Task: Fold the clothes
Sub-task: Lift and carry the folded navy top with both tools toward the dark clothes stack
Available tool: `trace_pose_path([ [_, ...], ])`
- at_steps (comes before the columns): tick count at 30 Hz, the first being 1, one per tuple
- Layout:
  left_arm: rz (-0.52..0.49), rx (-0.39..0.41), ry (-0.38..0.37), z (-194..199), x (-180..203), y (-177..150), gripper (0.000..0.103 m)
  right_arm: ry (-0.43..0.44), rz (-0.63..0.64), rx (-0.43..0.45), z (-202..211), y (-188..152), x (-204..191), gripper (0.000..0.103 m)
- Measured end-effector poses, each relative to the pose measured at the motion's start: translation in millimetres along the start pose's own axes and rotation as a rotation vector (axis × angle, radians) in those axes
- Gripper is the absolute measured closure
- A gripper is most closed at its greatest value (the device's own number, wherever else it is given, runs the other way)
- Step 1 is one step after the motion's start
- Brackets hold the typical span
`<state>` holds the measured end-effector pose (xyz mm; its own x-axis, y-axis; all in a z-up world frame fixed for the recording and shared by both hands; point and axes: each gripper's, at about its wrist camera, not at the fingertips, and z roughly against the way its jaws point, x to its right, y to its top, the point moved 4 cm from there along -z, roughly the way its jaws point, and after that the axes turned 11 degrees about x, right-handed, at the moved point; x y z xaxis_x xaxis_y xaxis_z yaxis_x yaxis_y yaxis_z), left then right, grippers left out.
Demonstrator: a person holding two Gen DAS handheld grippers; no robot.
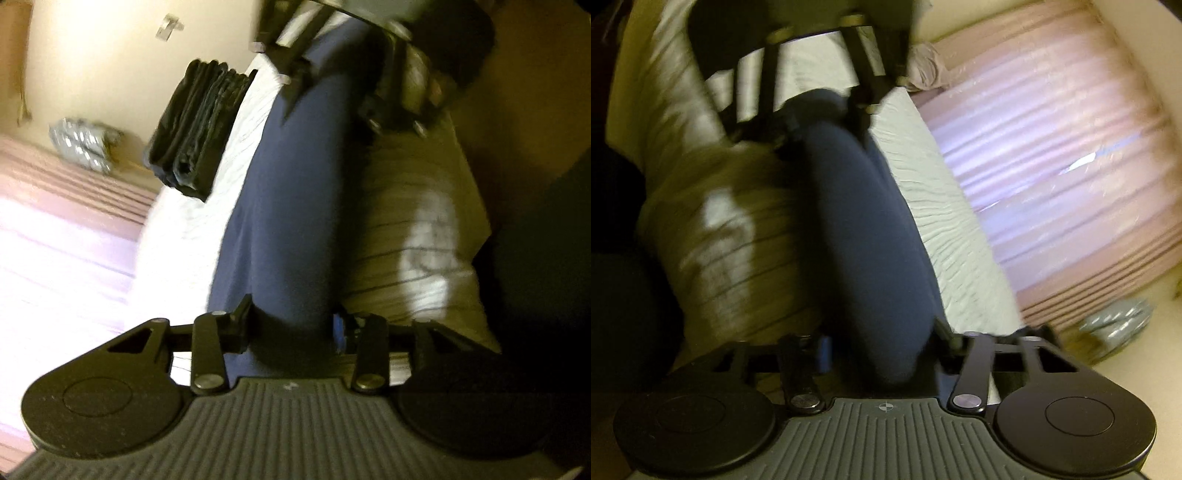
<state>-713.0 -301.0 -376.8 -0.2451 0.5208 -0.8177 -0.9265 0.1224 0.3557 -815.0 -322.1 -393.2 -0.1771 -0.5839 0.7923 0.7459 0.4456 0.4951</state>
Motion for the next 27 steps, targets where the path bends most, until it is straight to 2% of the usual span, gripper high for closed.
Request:
trace_pose_path([
  [2,-0.068,-0.016,0.019,-6.5,4.9,1.8,0.06,0.027,-0.033,-0.002,2.4,2.1,10.0,0.069],
  [5,-0.121,-0.037,0.026,-14.3,5.7,1.0,0.059,0.067,-0.078,-0.009,5.5,6.7,22.1,0.07],
  [7,-0.106,-0.046,0.013,-17.5,0.6,1.6,0.062,0.093,-0.136,-0.014,8.7,12.0,31.3,0.07],
  [11,-0.084,-0.049,0.007,-16.7,-10.2,4.0,0.069,0.104,-0.131,-0.019,10.3,20.4,38.6,0.07],
  [13,-0.071,-0.047,0.002,-14.3,-13.1,4.9,0.07,0.092,-0.099,-0.022,24.6,26.2,26.7,0.07],
  [18,-0.027,-0.029,-0.026,-9.8,-14.9,4.5,0.071,0.067,0.038,-0.046,30.4,15.4,3.2,0.07],
  [21,0.012,-0.018,-0.045,-8.0,-16.0,2.5,0.071,0.063,0.085,-0.046,22.8,3.5,1.8,0.069],
  [23,0.031,-0.008,-0.064,-5.5,-16.3,0.6,0.071,0.054,0.115,-0.041,18.8,-3.2,-1.6,0.065],
  [27,0.049,0.025,-0.118,-3.2,-18.2,-9.6,0.071,0.042,0.132,-0.074,-6.7,-25.7,2.3,0.062],
])
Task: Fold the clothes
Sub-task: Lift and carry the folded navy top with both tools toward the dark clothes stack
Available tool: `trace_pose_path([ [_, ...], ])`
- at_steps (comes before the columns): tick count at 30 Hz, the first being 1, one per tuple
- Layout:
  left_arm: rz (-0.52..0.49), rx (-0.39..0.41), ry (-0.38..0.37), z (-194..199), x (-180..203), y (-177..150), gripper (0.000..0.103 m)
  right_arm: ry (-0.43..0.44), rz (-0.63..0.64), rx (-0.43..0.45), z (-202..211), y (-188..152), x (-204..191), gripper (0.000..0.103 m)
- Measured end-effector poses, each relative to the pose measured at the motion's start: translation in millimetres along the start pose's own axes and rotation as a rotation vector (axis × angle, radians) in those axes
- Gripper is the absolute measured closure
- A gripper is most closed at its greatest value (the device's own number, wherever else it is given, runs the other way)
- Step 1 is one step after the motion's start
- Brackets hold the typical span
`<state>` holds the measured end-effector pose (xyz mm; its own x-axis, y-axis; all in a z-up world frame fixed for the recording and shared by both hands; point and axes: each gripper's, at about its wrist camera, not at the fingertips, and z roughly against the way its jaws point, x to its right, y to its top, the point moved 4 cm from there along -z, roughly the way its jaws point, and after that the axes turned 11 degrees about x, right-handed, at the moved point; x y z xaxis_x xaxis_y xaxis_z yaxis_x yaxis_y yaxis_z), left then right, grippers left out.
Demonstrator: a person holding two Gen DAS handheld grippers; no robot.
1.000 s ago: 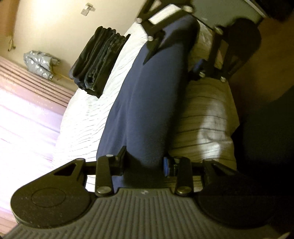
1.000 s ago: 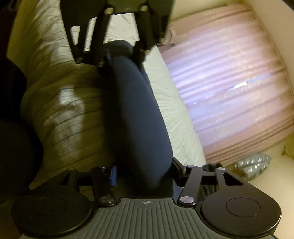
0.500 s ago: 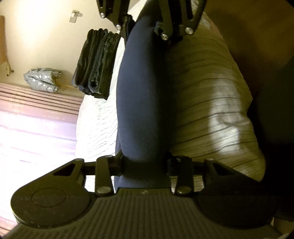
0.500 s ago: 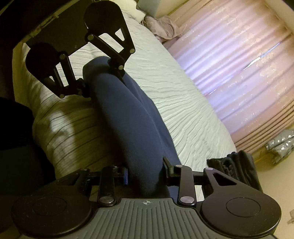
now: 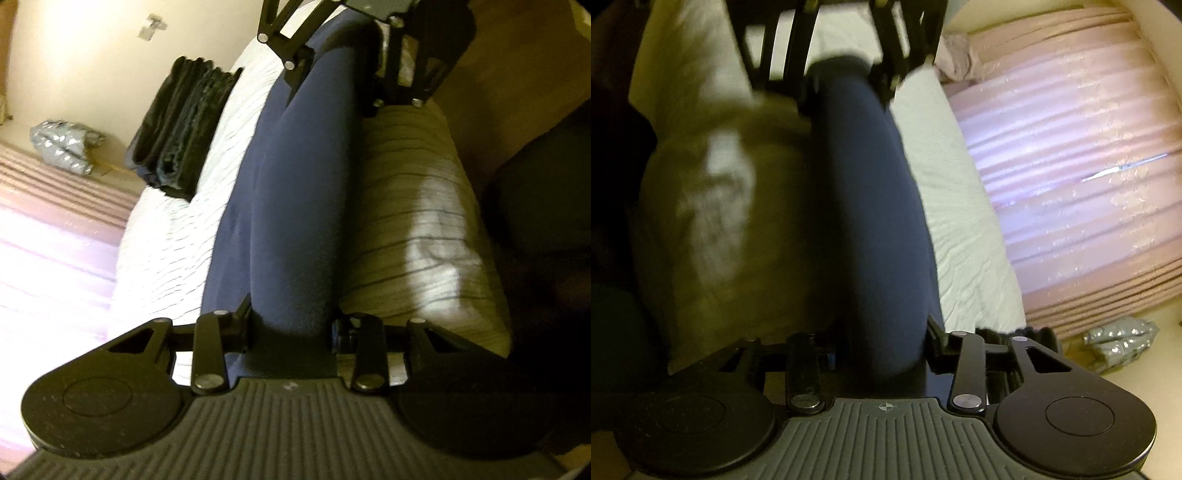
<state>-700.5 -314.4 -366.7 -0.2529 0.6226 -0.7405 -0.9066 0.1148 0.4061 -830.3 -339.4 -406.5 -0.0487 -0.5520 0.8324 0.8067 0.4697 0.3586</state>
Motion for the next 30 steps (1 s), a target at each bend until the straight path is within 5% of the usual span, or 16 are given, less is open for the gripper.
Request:
trace_pose_path([
  [7,0.084,-0.028,-0.158,15.7,-30.2,5.7,0.072,0.151,-0.29,-0.037,-5.3,-6.2,45.7,0.077],
  [21,0.331,-0.141,-0.567,65.6,-208.6,98.6,0.073,0.638,-0.559,-0.135,53.6,38.0,250.1,0.08],
  [24,0.339,-0.144,-0.574,67.4,-230.6,115.1,0.073,0.672,-0.593,-0.123,65.4,33.0,280.8,0.08],
  [30,0.285,-0.111,-0.503,55.0,-266.6,141.1,0.073,0.595,-0.578,-0.111,76.9,27.2,324.0,0.08],
])
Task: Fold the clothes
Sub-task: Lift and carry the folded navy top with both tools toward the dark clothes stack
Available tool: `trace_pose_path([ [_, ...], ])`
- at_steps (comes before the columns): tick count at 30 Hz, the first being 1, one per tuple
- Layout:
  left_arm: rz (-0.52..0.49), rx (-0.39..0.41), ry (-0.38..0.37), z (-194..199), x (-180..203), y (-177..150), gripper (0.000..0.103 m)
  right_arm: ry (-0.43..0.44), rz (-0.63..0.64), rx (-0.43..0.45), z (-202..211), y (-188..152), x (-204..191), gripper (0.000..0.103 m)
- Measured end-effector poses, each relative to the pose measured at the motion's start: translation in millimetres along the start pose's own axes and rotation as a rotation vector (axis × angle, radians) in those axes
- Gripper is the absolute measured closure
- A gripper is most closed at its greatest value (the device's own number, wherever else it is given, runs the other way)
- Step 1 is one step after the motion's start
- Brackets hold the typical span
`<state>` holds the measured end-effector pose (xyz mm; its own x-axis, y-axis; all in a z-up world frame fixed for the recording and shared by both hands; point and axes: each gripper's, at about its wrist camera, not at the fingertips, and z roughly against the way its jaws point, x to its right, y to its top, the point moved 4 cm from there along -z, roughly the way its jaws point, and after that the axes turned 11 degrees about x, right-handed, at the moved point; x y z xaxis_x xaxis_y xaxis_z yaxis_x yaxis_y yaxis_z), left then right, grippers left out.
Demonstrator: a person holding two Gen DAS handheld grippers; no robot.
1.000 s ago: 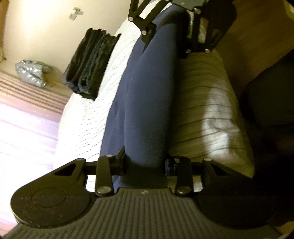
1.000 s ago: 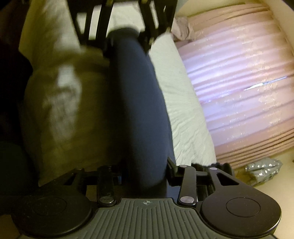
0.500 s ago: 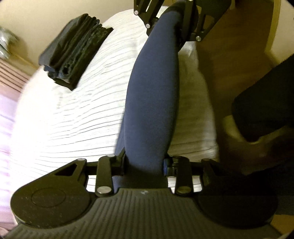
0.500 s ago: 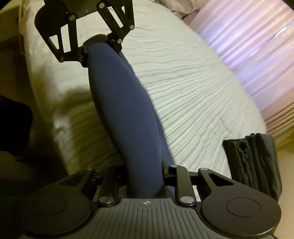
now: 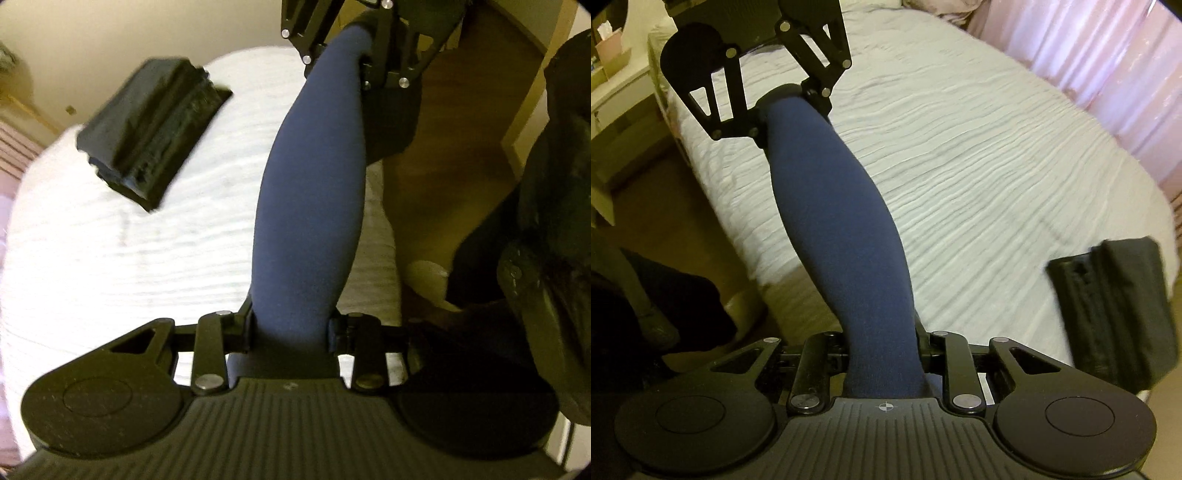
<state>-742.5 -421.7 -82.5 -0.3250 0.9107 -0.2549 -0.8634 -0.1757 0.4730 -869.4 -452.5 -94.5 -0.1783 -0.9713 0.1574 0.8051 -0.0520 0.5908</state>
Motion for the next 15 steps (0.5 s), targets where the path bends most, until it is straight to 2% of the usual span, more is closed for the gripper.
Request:
trace_pose_path([
  [9,-0.167,0.093,0.012,-13.2,-49.1,32.6,0.073,-0.151,-0.08,-0.027,24.9,11.3,20.9,0.08],
  [15,-0.294,0.161,0.027,-20.4,-87.5,72.2,0.073,-0.256,-0.124,-0.045,48.4,15.4,52.8,0.08],
])
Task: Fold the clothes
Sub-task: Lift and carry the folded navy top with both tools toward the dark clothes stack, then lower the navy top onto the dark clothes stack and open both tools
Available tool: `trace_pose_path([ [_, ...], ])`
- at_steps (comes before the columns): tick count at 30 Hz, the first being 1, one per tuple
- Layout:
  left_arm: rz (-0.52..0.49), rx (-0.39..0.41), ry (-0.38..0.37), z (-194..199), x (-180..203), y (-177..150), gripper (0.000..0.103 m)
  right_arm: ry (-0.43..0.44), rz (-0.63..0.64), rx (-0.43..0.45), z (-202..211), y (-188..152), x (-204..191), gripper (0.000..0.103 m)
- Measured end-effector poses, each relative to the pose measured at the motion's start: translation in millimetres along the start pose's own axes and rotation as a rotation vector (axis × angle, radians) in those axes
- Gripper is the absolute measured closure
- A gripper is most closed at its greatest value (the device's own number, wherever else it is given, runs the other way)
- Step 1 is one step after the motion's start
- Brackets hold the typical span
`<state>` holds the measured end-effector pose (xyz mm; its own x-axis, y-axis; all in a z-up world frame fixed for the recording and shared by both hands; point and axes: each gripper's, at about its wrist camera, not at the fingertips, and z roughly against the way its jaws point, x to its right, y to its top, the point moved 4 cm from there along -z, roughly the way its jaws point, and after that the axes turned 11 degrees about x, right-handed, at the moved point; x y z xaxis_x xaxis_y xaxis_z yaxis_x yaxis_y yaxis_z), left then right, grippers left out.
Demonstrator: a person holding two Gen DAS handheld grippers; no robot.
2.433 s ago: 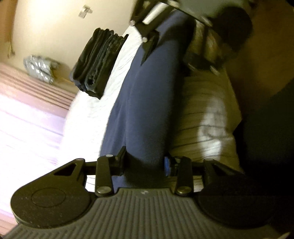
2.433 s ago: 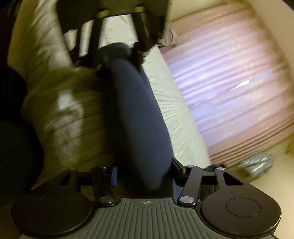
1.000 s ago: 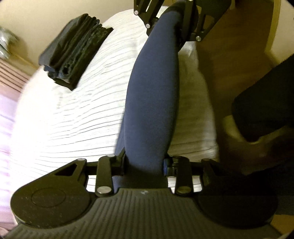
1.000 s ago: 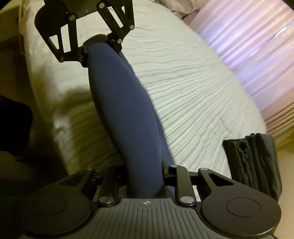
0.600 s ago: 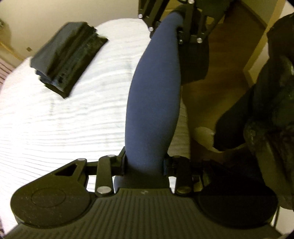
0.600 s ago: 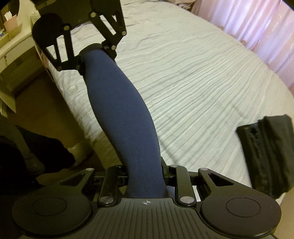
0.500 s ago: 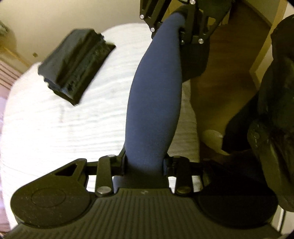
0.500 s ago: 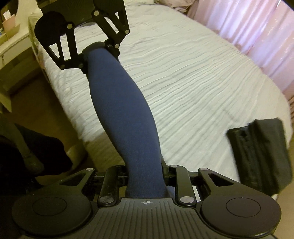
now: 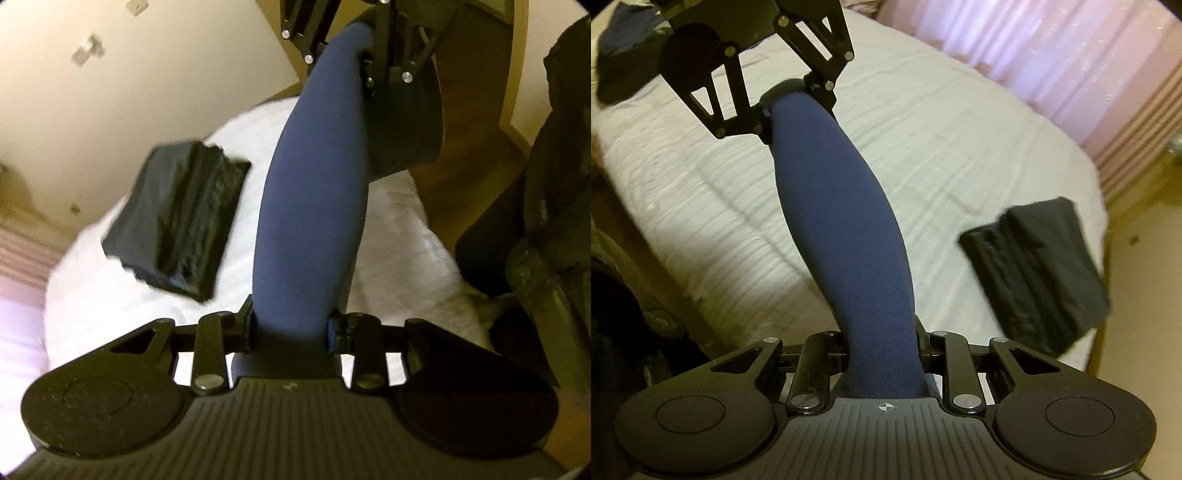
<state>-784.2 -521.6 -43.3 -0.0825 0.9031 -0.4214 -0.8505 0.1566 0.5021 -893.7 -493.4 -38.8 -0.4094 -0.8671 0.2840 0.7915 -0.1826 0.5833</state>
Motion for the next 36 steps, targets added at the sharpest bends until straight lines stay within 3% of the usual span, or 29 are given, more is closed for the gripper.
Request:
trace_pose_path([
  [6,-0.087,0.052,0.089,-29.2,-82.8,40.8,0.073,-0.121,-0.009,0.027,15.0,12.5,82.3,0.08],
  [11,-0.087,0.053,0.179,-75.9,-168.3,74.2,0.073,-0.19,0.033,0.071,13.2,19.4,175.9,0.08],
  [19,-0.054,-0.008,0.337,-165.2,-306.9,103.2,0.072,-0.22,0.141,0.137,-36.7,29.9,349.6,0.08],
  [22,-0.096,-0.023,0.43,-193.6,-336.1,97.6,0.072,-0.292,0.213,0.172,-63.5,32.6,392.6,0.08],
  [26,-0.125,-0.07,0.43,-252.0,-321.3,60.1,0.072,-0.36,0.253,0.195,-110.7,9.3,403.0,0.08],
  [31,-0.186,-0.181,0.307,-335.5,-248.6,-11.3,0.071,-0.282,0.261,0.131,-190.1,-47.7,358.4,0.08],
  [36,-0.268,-0.164,0.371,-344.6,-222.5,-30.2,0.063,-0.217,0.297,0.078,-225.9,-91.6,316.9,0.067],
])
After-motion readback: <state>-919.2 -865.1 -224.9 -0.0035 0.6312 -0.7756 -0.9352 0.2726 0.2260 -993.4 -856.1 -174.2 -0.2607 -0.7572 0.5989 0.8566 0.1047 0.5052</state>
